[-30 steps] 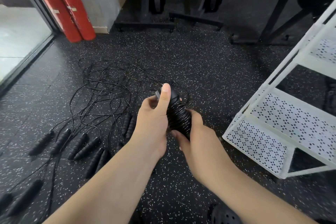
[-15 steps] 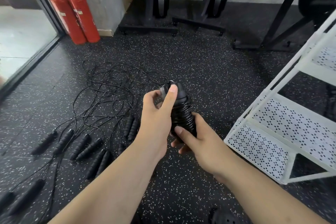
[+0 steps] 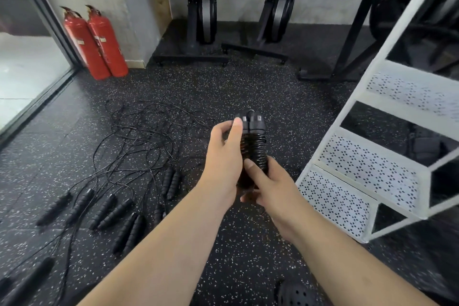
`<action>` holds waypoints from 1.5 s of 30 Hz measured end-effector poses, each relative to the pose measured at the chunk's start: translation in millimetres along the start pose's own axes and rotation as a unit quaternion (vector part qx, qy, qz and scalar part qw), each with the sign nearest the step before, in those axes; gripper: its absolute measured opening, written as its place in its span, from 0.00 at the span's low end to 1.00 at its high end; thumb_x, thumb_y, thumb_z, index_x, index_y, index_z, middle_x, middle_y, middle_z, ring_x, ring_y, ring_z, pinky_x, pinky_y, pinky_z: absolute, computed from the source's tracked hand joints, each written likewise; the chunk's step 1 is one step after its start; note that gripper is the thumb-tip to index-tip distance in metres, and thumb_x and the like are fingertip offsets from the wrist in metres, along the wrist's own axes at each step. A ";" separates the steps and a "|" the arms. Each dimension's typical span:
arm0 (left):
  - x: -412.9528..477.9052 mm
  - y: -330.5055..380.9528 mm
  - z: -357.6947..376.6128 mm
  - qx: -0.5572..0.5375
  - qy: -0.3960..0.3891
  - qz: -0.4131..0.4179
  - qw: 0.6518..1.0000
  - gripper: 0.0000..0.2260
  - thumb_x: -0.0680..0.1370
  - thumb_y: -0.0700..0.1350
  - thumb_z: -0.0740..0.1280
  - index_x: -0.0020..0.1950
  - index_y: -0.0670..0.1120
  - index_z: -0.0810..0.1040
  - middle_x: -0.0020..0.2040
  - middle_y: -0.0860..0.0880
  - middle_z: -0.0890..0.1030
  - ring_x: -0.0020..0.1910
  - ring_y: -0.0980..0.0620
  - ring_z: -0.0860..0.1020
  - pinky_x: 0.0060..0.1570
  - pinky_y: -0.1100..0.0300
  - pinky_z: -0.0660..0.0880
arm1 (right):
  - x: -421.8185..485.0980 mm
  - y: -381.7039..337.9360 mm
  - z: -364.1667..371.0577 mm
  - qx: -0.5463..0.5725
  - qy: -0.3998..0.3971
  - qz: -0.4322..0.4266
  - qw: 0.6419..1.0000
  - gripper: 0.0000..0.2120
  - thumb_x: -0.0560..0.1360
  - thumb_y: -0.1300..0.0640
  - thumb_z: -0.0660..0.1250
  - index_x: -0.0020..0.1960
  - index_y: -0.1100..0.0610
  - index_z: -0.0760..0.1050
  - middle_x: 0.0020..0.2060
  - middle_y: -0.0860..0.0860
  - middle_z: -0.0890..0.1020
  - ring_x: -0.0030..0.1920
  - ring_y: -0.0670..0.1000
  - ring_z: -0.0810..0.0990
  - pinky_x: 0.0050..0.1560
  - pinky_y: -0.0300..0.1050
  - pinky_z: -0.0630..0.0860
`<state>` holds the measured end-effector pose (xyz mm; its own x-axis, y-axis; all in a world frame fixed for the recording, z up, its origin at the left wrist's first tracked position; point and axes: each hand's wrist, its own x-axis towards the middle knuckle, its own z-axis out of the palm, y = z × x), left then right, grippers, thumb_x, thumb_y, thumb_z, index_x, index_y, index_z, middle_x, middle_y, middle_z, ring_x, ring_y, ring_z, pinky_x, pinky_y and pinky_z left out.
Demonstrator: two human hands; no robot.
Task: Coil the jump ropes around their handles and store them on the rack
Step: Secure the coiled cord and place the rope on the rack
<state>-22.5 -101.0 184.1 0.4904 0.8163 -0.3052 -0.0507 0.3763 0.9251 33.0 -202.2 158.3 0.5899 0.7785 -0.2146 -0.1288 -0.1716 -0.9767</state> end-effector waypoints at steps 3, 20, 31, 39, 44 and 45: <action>-18.5 -2.8 4.7 0.026 -0.047 0.020 0.998 0.09 0.87 0.57 0.62 0.65 0.66 0.79 0.61 0.56 0.85 0.61 0.52 0.84 0.57 0.49 0.84 | -13.7 -2.4 -15.6 0.007 0.020 -0.012 1.000 0.11 0.86 0.46 0.65 0.64 0.51 0.77 0.51 0.53 0.89 0.50 0.58 0.88 0.48 0.57 0.81; -104.1 51.1 125.7 0.067 -0.183 0.140 0.971 0.18 0.84 0.44 0.70 0.73 0.55 0.73 0.56 0.53 0.88 0.54 0.57 0.86 0.42 0.67 0.80 | -101.5 -95.2 -120.3 -0.163 0.198 -0.224 0.940 0.35 0.81 0.54 0.72 0.64 0.17 0.59 0.61 0.31 0.76 0.60 0.43 0.82 0.61 0.46 0.81; -122.7 146.7 220.9 0.121 -0.214 0.272 0.931 0.13 0.85 0.52 0.68 0.69 0.51 0.80 0.56 0.52 0.85 0.48 0.65 0.82 0.42 0.73 0.76 | -107.0 -199.0 -210.1 -0.418 0.304 -0.332 0.789 0.34 0.79 0.52 0.76 0.81 0.40 0.66 0.64 0.46 0.78 0.62 0.47 0.77 0.62 0.44 0.76; -97.3 208.3 275.2 0.210 -0.225 0.362 0.880 0.18 0.89 0.50 0.58 0.79 0.51 0.72 0.74 0.51 0.77 0.72 0.54 0.74 0.76 0.51 0.69 | -60.6 -304.7 -271.8 -0.445 0.333 -0.319 0.768 0.30 0.78 0.41 0.74 0.78 0.41 0.71 0.61 0.51 0.82 0.60 0.52 0.80 0.61 0.47 0.75; -66.3 239.8 297.8 0.354 -0.212 0.393 0.822 0.20 0.89 0.51 0.55 0.82 0.53 0.66 0.72 0.50 0.76 0.68 0.49 0.75 0.65 0.54 0.69 | -14.6 -348.3 -292.0 -0.462 0.316 -0.312 0.768 0.28 0.78 0.40 0.75 0.76 0.43 0.74 0.62 0.47 0.84 0.61 0.50 0.82 0.63 0.48 0.77; -57.0 242.4 301.3 0.394 -0.204 0.402 0.801 0.21 0.88 0.50 0.56 0.83 0.54 0.64 0.73 0.49 0.76 0.68 0.47 0.76 0.66 0.52 0.72 | -3.4 -354.9 -296.0 -0.470 0.309 -0.301 0.770 0.27 0.78 0.39 0.75 0.75 0.41 0.75 0.63 0.45 0.85 0.61 0.50 0.82 0.64 0.49 0.78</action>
<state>199.4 -188.3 493.9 0.8264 0.3843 0.4115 -0.0075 -0.7232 0.6906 312.6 -322.6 505.9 0.6215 0.5008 0.6024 0.7787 -0.4792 -0.4050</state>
